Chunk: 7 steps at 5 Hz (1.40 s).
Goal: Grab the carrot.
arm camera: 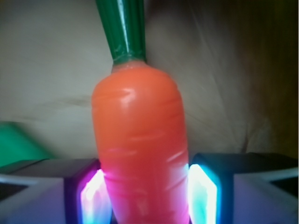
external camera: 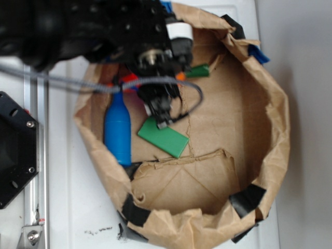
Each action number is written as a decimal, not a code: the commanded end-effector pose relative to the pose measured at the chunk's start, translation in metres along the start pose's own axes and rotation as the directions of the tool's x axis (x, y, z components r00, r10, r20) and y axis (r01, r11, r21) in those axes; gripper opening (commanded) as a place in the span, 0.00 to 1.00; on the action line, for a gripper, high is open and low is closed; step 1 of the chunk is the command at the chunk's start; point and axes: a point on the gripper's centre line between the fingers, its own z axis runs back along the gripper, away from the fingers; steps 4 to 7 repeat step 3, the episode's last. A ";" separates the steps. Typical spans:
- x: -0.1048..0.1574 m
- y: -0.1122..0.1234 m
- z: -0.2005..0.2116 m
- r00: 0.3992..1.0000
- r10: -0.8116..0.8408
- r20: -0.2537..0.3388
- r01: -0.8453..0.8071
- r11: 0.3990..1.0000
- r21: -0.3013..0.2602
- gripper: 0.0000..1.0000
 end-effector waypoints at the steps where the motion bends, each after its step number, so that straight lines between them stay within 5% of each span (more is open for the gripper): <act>1: 0.019 -0.052 0.098 0.994 0.020 0.111 -0.005 0.992 -0.129 0.00; 7: 0.033 -0.038 0.098 0.992 0.058 0.113 -0.042 0.990 -0.134 0.00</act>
